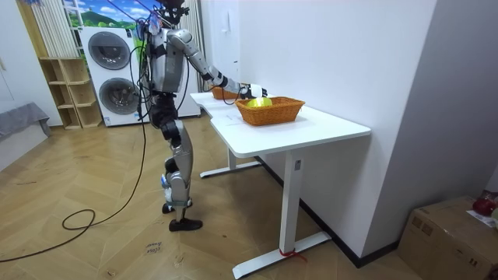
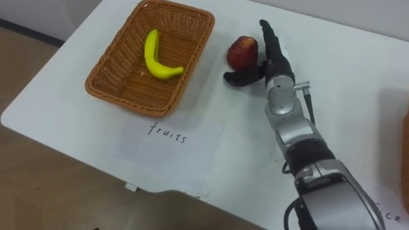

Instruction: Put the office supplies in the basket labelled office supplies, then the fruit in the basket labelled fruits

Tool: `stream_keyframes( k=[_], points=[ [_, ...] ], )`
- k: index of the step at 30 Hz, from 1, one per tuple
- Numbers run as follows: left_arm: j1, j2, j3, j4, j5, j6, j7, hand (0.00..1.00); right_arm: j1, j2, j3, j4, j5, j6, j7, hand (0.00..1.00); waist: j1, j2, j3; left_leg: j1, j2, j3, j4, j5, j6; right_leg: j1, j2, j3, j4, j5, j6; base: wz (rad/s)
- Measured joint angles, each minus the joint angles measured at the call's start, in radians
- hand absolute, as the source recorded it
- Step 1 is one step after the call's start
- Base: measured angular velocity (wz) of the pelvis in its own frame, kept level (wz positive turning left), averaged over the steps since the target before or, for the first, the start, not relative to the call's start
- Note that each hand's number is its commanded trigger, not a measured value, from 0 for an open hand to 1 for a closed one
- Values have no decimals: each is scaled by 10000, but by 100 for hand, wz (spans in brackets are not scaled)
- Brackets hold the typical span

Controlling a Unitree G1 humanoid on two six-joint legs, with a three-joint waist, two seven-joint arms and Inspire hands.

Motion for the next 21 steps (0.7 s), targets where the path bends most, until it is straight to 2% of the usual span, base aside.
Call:
stream_keyframes(
  k=[13,18,19,20,21],
  points=[
    [-49,4,-126,383,93,11,42,0,-143,-59,10,189,-4,-15,-100,0,14,-16,8,-145,-17,-62,132,25,-1,-69,-31,-121,10,2,-3,2],
    [-62,-18,-237,617,104,22,26,0,-152,-230,3,440,-6,-182,-84,0,196,-24,38,-205,-15,-74,145,23,-4,-74,-40,-190,51,10,-16,1],
    [-63,-17,-271,652,104,22,27,0,-152,-242,0,446,-6,-181,-84,19,207,-28,41,-213,-14,-79,138,22,-5,-83,-34,-197,70,10,-16,0],
    [-64,-18,-312,688,103,22,29,0,-153,-258,-2,449,-10,-183,-83,61,211,-36,56,-231,-12,-90,127,21,-6,-118,-41,-221,130,10,-16,3],
    [-68,-19,-318,720,103,22,29,0,-156,-292,-3,456,-12,-194,-82,84,211,-46,62,-277,-13,-102,147,21,-6,-149,-49,-261,152,10,-16,4]
  ],
)
